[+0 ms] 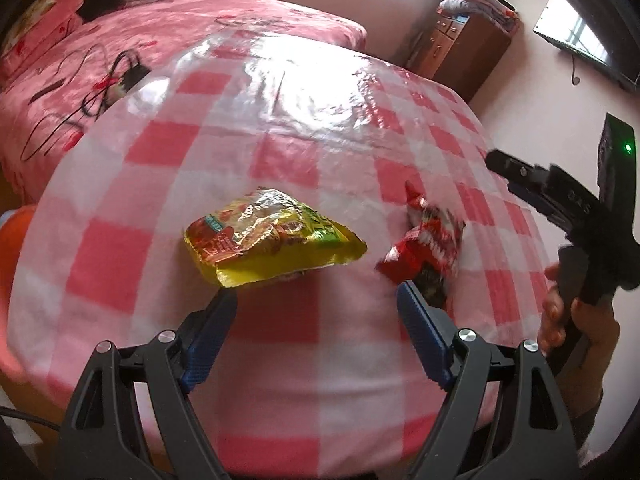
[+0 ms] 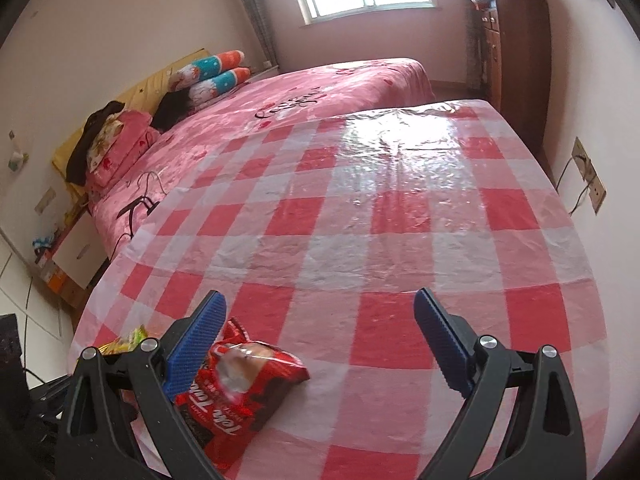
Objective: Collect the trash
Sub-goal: 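Lower the left gripper onto the red Tea Tok bag and close it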
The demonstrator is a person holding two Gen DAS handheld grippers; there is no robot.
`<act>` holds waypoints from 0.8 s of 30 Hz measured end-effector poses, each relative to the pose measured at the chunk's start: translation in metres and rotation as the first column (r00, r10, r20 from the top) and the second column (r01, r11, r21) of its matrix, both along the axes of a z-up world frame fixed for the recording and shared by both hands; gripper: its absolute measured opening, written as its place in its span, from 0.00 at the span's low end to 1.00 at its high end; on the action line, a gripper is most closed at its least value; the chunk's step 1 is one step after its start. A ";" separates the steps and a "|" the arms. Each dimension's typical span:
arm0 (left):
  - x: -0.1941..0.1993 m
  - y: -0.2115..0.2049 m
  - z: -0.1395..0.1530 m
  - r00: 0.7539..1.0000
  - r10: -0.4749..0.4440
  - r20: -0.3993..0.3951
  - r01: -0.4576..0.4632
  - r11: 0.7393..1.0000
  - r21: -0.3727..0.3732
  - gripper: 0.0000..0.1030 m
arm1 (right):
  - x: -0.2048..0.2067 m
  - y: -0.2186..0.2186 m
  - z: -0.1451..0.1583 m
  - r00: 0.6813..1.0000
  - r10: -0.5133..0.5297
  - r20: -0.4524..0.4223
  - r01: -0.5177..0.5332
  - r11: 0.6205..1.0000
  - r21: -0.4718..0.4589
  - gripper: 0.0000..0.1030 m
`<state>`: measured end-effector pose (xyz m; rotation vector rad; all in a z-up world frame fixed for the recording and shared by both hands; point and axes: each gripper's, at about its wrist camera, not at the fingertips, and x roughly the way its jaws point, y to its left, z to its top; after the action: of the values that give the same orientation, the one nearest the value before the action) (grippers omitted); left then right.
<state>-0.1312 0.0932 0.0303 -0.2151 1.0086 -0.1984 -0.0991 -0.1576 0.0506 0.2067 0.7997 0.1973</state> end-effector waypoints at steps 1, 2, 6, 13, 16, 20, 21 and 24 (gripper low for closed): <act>0.006 -0.004 0.000 1.000 -0.005 0.009 0.005 1.000 0.004 0.80 | 0.001 -0.003 0.000 1.000 -0.003 -0.002 0.003 1.000 0.002 0.91; 0.012 -0.006 0.000 1.000 -0.009 0.015 0.009 1.000 0.006 0.80 | 0.002 -0.005 0.000 1.000 -0.006 -0.004 0.006 1.000 0.003 0.91; 0.036 -0.022 -0.005 0.999 -0.039 0.027 0.039 0.999 0.009 0.80 | 0.003 -0.014 0.000 1.000 -0.021 -0.006 0.021 1.000 0.012 0.91; 0.049 -0.040 0.003 0.993 -0.109 0.047 0.109 0.994 0.003 0.80 | 0.008 -0.032 -0.004 0.998 -0.051 -0.020 0.052 0.997 0.051 0.91; 0.038 -0.048 0.013 0.984 -0.169 0.065 0.168 0.986 0.018 0.80 | 0.011 -0.035 -0.006 0.998 -0.049 -0.026 0.050 0.996 0.067 0.91; 0.023 -0.068 0.019 0.957 -0.279 0.085 0.275 0.960 0.058 0.80 | 0.014 -0.036 -0.009 0.999 -0.036 -0.038 0.039 0.995 0.089 0.91; 0.021 -0.074 0.018 0.949 -0.304 0.086 0.297 0.951 0.080 0.80 | 0.014 -0.035 -0.010 0.999 -0.029 -0.039 0.032 0.995 0.094 0.91; 0.015 -0.095 0.009 0.926 -0.370 0.072 0.352 0.918 0.182 0.80 | 0.015 -0.032 -0.010 0.999 -0.005 -0.037 0.009 0.994 0.105 0.91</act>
<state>-0.1159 -0.0019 0.0398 0.1375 0.9478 -0.4567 -0.0844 -0.1893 0.0408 0.3130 0.8260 0.2293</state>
